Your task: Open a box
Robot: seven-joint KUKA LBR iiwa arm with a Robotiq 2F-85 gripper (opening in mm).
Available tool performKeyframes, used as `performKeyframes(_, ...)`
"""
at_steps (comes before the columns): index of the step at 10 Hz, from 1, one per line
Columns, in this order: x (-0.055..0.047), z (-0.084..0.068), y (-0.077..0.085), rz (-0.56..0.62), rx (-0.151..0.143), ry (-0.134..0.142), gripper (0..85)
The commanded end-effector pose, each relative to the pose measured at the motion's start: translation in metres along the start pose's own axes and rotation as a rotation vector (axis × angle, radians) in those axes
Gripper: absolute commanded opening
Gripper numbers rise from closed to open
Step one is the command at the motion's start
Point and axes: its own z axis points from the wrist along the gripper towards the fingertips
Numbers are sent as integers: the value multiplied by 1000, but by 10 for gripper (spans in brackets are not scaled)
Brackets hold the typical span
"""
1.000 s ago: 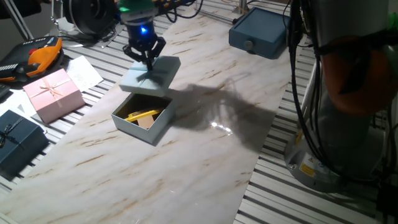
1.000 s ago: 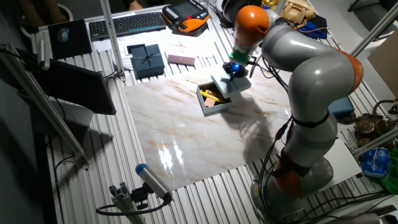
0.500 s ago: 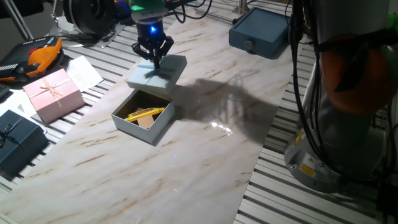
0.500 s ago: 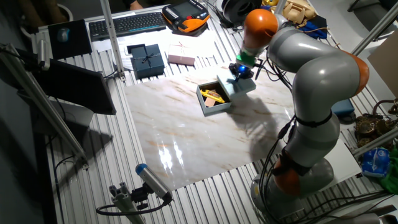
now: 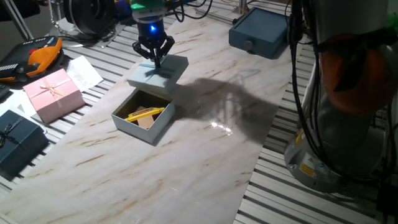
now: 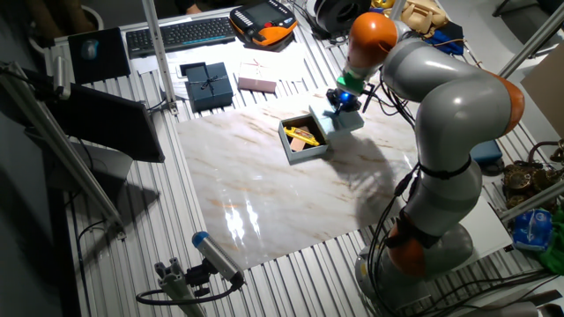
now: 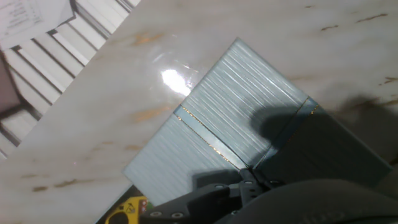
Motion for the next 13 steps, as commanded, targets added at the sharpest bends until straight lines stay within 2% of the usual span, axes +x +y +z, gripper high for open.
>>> performKeyframes(1,0,0,0,4,15,10,0)
performKeyframes(3,0,0,0,32,32,23,0)
performKeyframes(4,0,0,0,88,7,28,0)
performKeyframes(6,0,0,0,116,15,21,0)
performKeyframes(7,-1,0,-1,101,14,12,0)
performKeyframes(8,-7,-3,-6,70,13,9,0)
performKeyframes(9,-13,-1,-12,24,-3,8,0)
performKeyframes(12,-17,7,-19,-2,-37,-9,0)
performKeyframes(13,-18,8,-22,1,-31,-16,0)
